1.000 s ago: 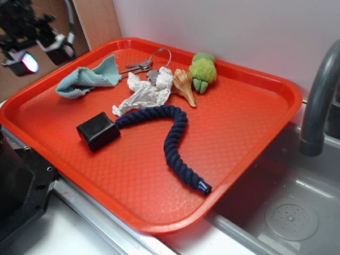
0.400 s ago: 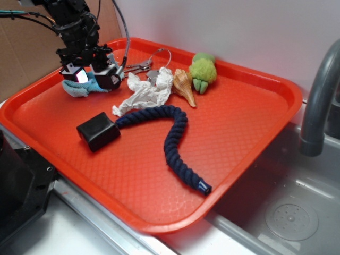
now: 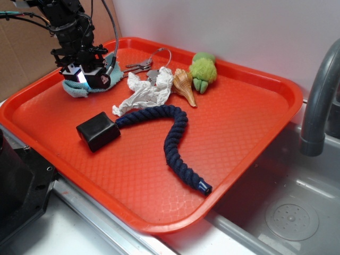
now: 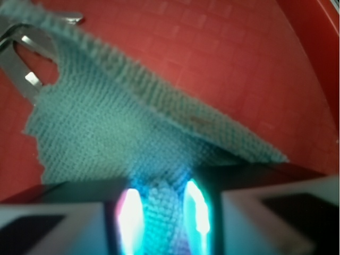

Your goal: Grab the blue cloth.

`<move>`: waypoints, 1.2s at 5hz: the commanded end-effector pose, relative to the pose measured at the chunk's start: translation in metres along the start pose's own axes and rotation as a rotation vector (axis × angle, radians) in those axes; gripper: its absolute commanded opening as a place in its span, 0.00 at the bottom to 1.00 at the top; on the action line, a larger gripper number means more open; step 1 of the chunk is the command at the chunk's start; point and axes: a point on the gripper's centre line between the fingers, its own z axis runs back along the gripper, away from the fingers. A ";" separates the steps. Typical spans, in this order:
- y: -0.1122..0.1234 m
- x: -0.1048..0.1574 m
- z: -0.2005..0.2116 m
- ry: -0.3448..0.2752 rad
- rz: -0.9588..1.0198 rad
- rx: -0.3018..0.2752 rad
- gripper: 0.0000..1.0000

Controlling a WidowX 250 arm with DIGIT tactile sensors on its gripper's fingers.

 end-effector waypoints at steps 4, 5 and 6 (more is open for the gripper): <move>-0.054 -0.064 0.149 -0.227 0.141 -0.018 0.00; -0.083 -0.062 0.164 -0.214 0.113 -0.022 0.00; -0.084 -0.066 0.162 -0.202 0.089 -0.014 0.00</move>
